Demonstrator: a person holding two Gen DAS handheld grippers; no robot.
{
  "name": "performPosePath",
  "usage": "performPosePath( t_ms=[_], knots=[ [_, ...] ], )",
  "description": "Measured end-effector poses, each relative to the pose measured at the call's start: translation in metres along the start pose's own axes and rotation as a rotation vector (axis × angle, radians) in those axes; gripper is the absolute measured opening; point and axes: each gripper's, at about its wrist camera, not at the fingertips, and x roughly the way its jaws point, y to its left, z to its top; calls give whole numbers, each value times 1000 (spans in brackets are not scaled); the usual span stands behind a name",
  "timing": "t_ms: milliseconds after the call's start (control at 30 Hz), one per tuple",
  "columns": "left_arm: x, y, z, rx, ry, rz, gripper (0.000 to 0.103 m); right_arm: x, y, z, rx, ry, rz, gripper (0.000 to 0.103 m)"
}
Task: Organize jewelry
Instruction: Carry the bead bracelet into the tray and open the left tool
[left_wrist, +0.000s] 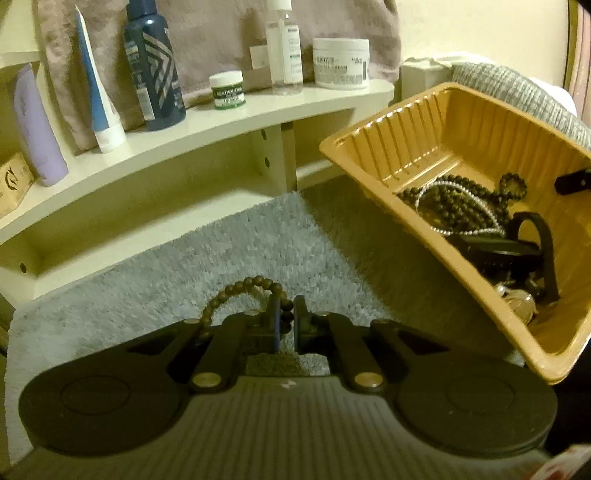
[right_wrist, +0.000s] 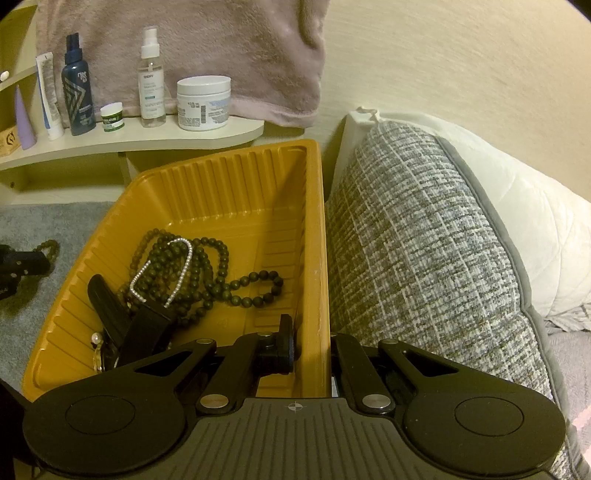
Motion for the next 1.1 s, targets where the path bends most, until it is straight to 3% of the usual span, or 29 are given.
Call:
performPosePath(
  t_ms=[533,833,1100],
  knots=[
    [-40,-5,26,-37,-87,-71,6,-3,-1,-1,1,-5,4,4],
    [-60,-40,58,-17,-155,-202,6,3,-13,-10,53,-6,36,4],
    [-37,-79,70,40,-134,-264,6,9,-26,-19,106,-2,74,4]
  ],
)
